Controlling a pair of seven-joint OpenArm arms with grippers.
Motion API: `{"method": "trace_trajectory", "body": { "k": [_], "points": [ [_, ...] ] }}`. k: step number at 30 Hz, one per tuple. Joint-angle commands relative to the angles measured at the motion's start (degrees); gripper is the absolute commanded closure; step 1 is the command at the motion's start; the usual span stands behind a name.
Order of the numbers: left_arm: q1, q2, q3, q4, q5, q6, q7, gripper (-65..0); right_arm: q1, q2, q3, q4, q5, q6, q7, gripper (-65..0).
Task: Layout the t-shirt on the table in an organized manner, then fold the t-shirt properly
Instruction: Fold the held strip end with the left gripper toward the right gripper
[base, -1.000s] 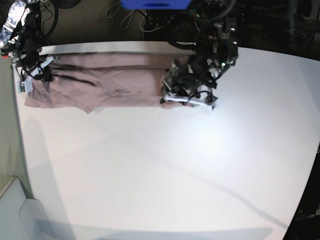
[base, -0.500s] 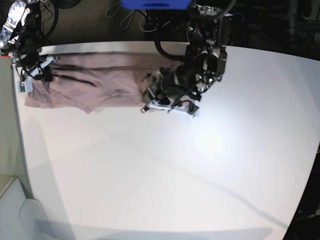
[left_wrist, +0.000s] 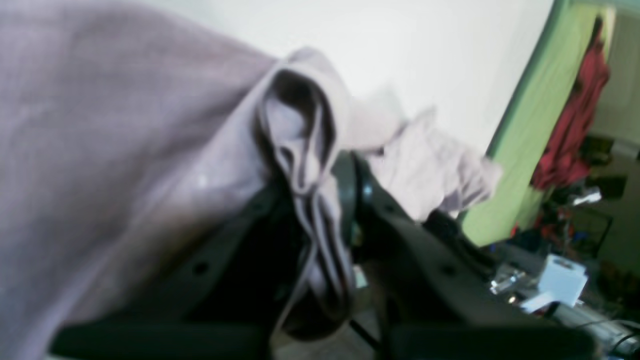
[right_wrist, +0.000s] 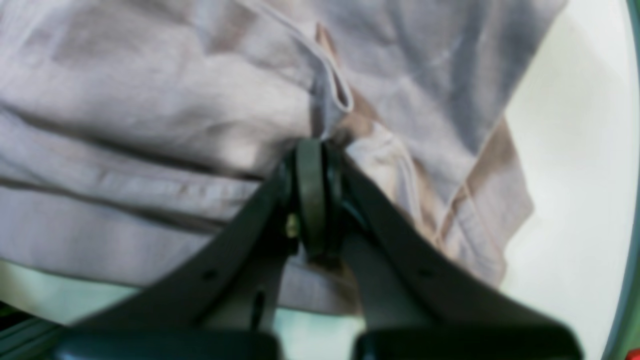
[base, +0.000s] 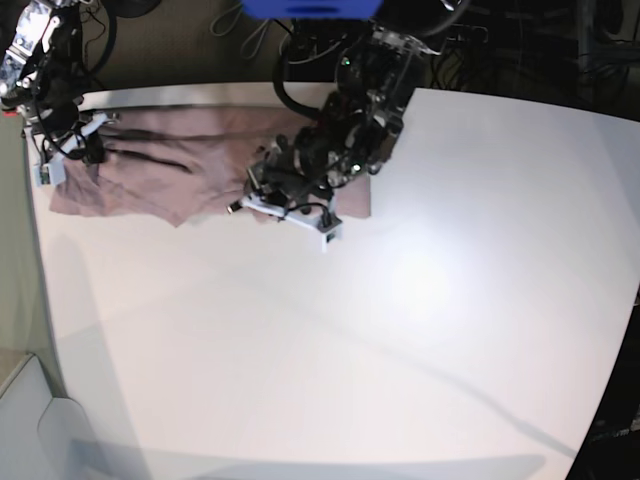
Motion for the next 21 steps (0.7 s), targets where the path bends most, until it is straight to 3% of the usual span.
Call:
{"method": "trace_trajectory", "body": {
  "k": [1,21],
  "points": [
    [-0.9,0.7,1.0,1.1,-1.1,0.8,-0.6,0.0,-0.2,0.5,0.0,0.3,-1.0,-0.3,-1.4,0.0],
    [-3.4,0.7,3.2,-0.6,-1.2,0.8,-1.1,0.0,-0.1,0.5,-2.3,0.4,-1.0,-0.3,-1.4,0.0]
  ]
}}
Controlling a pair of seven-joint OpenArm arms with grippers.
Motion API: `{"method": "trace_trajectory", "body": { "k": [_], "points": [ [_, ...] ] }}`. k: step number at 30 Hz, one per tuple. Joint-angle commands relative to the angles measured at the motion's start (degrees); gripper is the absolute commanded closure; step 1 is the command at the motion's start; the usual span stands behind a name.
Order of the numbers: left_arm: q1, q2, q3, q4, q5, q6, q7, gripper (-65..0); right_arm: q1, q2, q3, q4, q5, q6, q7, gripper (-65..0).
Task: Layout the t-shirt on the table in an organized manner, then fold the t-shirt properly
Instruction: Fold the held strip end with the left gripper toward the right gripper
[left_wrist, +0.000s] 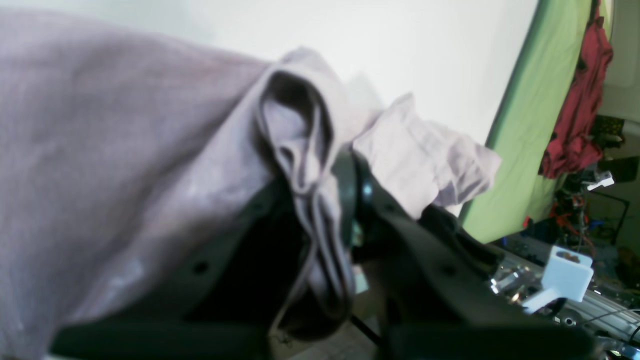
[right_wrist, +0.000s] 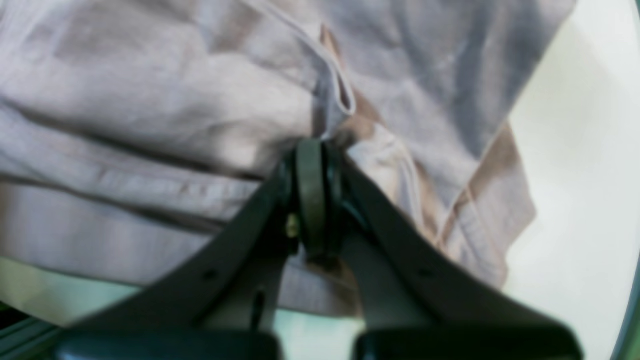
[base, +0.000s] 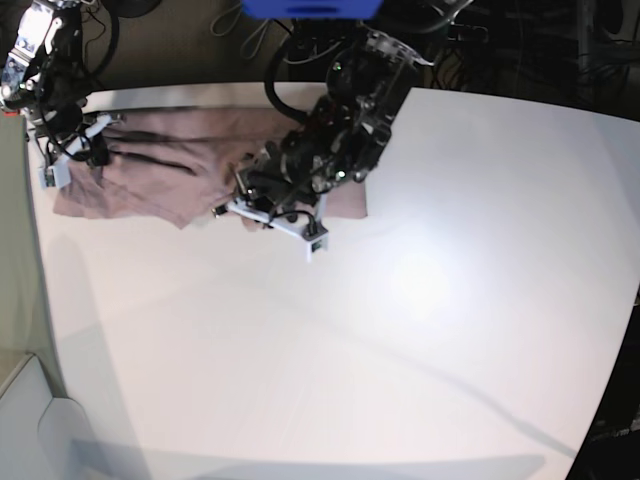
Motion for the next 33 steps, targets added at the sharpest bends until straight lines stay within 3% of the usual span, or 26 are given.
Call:
{"method": "trace_trajectory", "body": {
  "k": [1,16,20,33],
  "points": [
    [-0.9,0.7,0.2,0.9,-1.2,0.7,0.1,0.0,-0.1,0.3,-0.2,0.3,-1.0,-0.2,-1.8,0.0],
    [-2.4,0.7,2.9,-1.9,-1.5,0.7,0.8,-0.5,0.6,0.3,-0.2,0.3,-1.0,-0.2,-1.8,0.0],
    [-2.4,0.7,2.6,-1.6,-1.6,0.5,4.3,-5.9,0.6,0.3,-0.2,0.3,-1.0,-0.2,-1.8,0.0],
    [-2.5,0.7,2.3,-1.4,-1.6,0.5,4.5,-5.7,0.6,0.3,-0.2,0.3,-1.0,-0.2,-1.8,0.0]
  ]
}}
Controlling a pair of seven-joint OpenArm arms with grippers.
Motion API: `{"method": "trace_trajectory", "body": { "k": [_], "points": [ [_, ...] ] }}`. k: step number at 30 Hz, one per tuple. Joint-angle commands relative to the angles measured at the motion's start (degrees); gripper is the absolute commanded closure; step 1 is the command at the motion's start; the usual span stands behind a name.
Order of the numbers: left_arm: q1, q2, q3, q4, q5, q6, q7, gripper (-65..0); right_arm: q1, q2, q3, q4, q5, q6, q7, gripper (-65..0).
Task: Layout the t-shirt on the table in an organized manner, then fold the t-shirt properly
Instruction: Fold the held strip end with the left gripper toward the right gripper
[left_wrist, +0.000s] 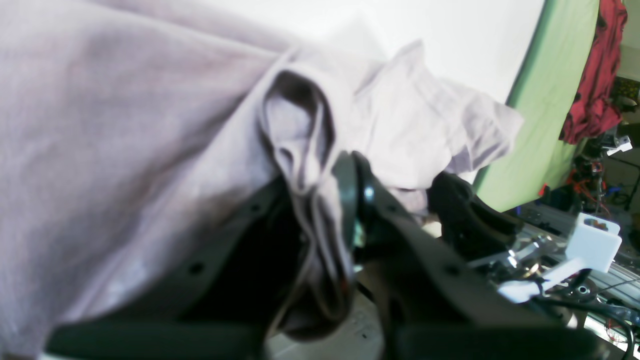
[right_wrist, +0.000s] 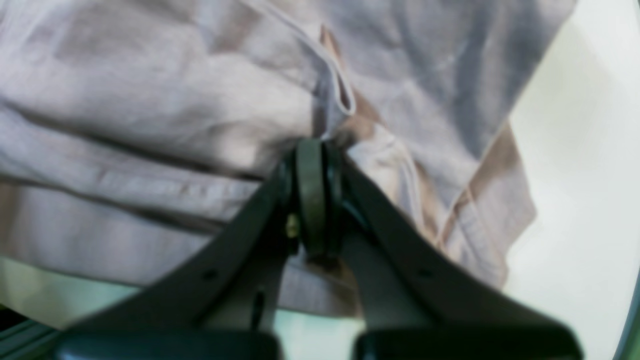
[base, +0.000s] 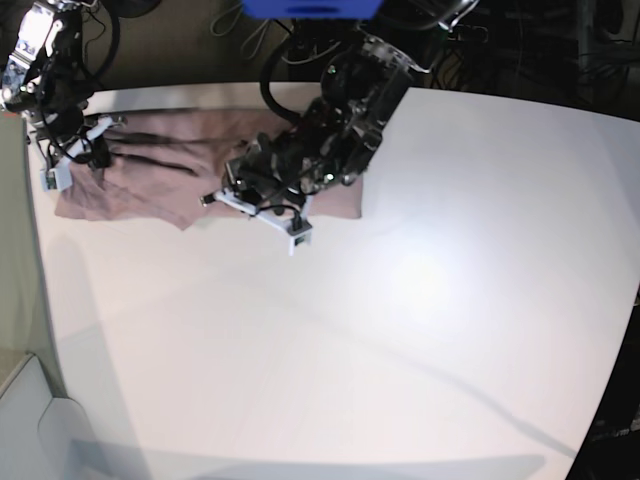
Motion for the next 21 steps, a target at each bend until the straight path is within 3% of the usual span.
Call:
{"method": "trace_trajectory", "body": {
  "k": [1,18,21],
  "points": [
    [-0.8,0.9,0.1,1.2,-1.2,0.6,0.3,-5.7,0.0,0.3,-0.1,0.3,-0.9,-0.2,-1.5,0.0],
    [-2.4,0.9,0.1,2.4,-1.1,0.3,0.2,-5.9,0.0,0.3,-0.1,0.3,-0.9,-0.2,-1.5,0.0],
    [-2.4,0.9,0.1,2.4,-1.1,0.7,0.5,-14.1,0.1,0.3,-0.1,0.3,-0.9,-0.2,-1.5,0.0]
  ]
}}
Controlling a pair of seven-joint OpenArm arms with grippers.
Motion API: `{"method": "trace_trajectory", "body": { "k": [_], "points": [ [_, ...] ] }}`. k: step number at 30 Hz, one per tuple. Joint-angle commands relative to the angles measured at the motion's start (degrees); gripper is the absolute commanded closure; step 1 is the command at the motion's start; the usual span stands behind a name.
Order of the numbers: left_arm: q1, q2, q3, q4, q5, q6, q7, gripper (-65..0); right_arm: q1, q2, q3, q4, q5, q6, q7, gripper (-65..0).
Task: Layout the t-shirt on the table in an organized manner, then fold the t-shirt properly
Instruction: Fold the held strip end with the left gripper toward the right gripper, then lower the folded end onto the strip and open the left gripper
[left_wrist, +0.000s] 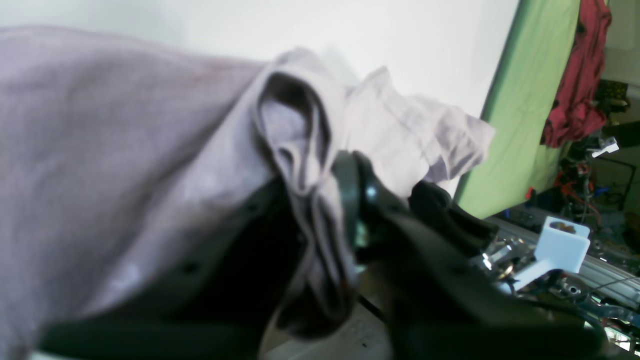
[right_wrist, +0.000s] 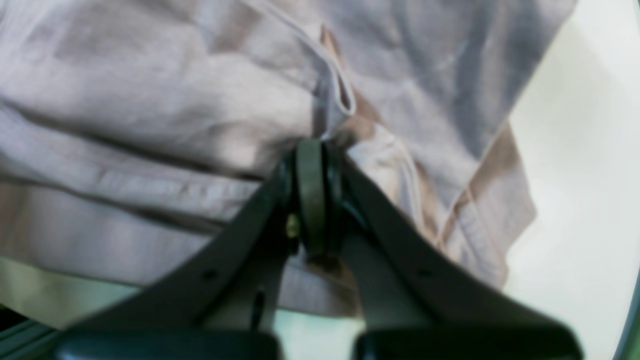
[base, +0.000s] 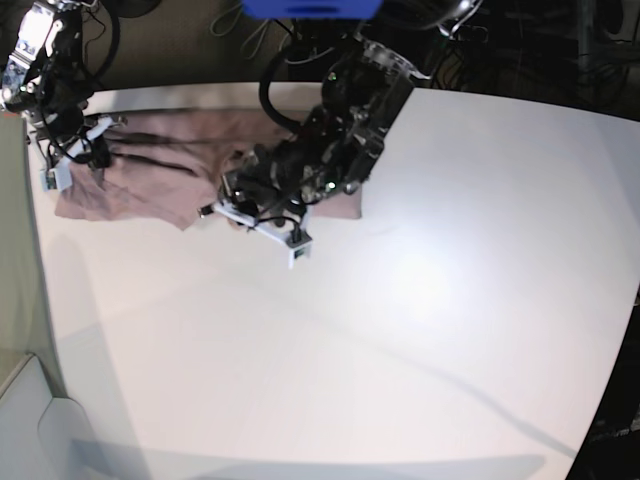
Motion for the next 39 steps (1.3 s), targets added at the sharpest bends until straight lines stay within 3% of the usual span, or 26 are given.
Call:
{"method": "trace_trajectory", "body": {
  "k": [1,5,7,14,24,30,33,36,39],
  "points": [
    [-1.0,0.7,0.2,0.9,-1.1,0.7,0.3,-21.0,0.1,0.3,-0.1,0.3,-0.9,-0.2,-1.5,0.0],
    [-1.0,0.7,0.2,1.1,-1.1,0.7,0.5,-45.6,0.1,0.3,-0.1,0.4,-0.9,-0.2,-1.5,0.0],
    [-1.0,0.7,0.2,1.5,-1.1,0.3,0.5,-48.3,0.1,0.3,-0.1,0.4,-0.9,-0.2,-1.5,0.0],
    [-0.6,0.7,0.2,6.5,-1.2,0.1,0.2,-35.7,0.1,0.3,-0.1,0.3,-0.9,-0.2,-1.5,0.0],
    [3.3,0.1,-6.4,11.5,-1.2,0.5,0.5,0.0,0.1,0.3,-0.1,0.4,-0.9,-0.2,-1.5,0.0],
    [5.6,-2.8,-8.3,12.1,-1.2,0.6,0.5,-0.1,0.1,0.4,0.0,0.5,-0.9,-0.2,-1.5,0.0],
    [6.6,-6.4,-9.5,12.9,-1.2,0.7,0.5,0.0,0.1,0.4,0.3,0.7,-0.9,-0.2,-1.5,0.0],
    [9.4,-9.5,-14.5,15.9,-1.2,0.7,0.5,0.0,0.9,1.1,0.3,0.7,-0.9,-0.2,-1.5,0.0],
    [11.1,-10.4,-20.0,16.3,-1.2,0.4,0.5,0.0,0.9,1.7,0.3,0.7,-0.9,-0.2,-1.5,0.0]
  ]
}}
